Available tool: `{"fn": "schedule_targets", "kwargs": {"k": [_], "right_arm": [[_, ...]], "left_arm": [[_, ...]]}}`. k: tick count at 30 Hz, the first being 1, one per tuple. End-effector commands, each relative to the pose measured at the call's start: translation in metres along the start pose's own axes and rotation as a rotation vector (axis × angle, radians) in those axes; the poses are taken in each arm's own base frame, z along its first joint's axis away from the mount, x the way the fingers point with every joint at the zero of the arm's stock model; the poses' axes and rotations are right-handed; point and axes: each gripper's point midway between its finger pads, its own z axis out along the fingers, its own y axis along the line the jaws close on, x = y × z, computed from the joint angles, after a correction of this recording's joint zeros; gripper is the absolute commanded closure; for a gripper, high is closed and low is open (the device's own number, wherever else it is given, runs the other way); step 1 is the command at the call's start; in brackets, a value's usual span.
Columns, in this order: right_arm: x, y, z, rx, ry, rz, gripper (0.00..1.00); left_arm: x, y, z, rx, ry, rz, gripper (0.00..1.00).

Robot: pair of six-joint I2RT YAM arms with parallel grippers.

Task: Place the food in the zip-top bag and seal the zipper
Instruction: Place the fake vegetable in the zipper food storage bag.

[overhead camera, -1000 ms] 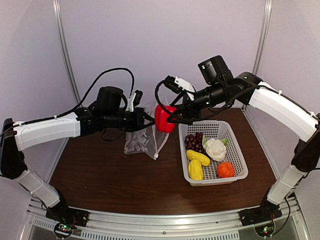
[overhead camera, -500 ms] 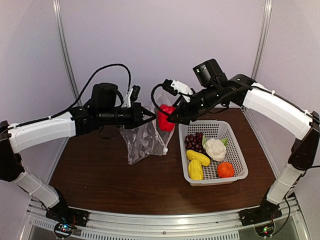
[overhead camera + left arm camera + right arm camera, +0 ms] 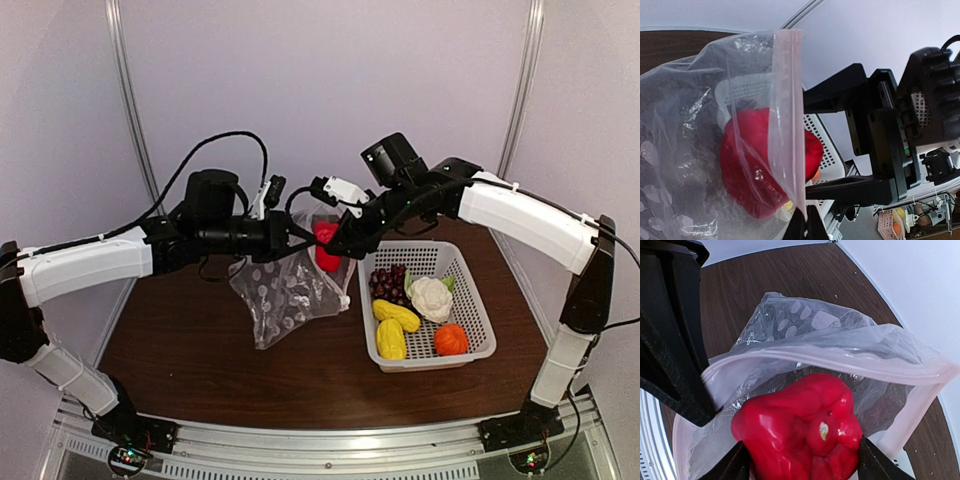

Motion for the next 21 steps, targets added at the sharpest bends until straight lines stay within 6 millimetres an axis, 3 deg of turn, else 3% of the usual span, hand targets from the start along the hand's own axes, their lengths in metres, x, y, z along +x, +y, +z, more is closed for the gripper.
{"fn": "schedule_targets", "kwargs": {"k": [1,6,14,21], "right_arm": [[-0.014,-0.001,-0.003,0.022,-0.022,0.012,0.39],[-0.016,0.004,-0.002,-0.004,-0.022,0.024,0.29],[-0.018,0.008,-0.019,-0.014,-0.04,0.025,0.14],[-0.018,0.015,-0.053,-0.029,-0.078,-0.027,0.13]], "left_arm": [[-0.003,-0.012,0.001,0.061,-0.023,0.043,1.0],[-0.001,-0.009,0.0,0.053,-0.023,0.049,1.0],[0.0,-0.002,-0.001,0.016,-0.031,0.074,1.0],[0.007,0.011,-0.002,-0.043,-0.008,0.079,1.0]]}}
